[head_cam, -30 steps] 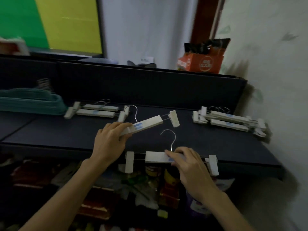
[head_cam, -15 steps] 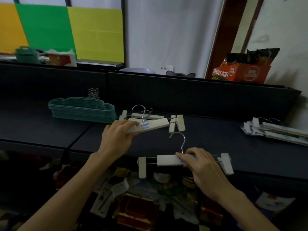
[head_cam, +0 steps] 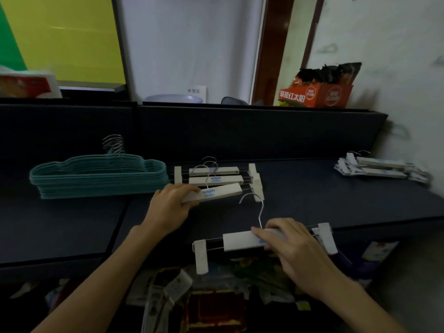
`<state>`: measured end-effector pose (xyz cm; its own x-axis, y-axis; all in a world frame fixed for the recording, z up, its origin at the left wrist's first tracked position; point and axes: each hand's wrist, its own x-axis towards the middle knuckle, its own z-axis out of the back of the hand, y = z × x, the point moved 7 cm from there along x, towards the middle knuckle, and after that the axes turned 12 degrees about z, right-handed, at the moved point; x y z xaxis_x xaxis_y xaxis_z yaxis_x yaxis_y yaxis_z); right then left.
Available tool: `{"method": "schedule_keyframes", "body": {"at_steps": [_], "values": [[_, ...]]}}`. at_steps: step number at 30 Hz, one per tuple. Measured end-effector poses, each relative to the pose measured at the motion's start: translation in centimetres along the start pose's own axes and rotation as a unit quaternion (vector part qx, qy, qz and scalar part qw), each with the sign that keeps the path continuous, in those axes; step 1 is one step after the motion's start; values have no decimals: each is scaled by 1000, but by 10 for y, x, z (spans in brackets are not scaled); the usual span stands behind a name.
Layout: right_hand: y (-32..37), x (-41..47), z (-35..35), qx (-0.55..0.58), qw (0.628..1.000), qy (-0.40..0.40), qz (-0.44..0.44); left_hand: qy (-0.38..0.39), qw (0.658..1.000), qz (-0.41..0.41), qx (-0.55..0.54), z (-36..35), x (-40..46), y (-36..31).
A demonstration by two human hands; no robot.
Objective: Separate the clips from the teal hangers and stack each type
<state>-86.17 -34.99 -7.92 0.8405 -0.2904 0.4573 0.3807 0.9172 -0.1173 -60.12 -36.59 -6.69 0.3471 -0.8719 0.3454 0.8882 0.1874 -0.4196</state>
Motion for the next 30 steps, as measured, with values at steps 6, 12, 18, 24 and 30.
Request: {"method": "schedule_keyframes", "body": {"at_steps": [6, 12, 18, 24, 30], "values": [[-19, 11, 3, -19, 999, 5, -26, 44, 999, -19, -22, -21, 17, -8], [-34, 19, -4, -12, 999, 8, -35, 38, 999, -27, 7, -35, 24, -8], [-47, 23, -12, -1, 999, 8, -43, 33, 997, -39, 55, -36, 36, -14], [-51, 28, -20, 13, 999, 5, -40, 30, 997, -33, 62, -35, 40, -14], [-54, 28, -24, 18, 999, -5, -51, 18, 996, -56, 59, -35, 35, -14]]}}
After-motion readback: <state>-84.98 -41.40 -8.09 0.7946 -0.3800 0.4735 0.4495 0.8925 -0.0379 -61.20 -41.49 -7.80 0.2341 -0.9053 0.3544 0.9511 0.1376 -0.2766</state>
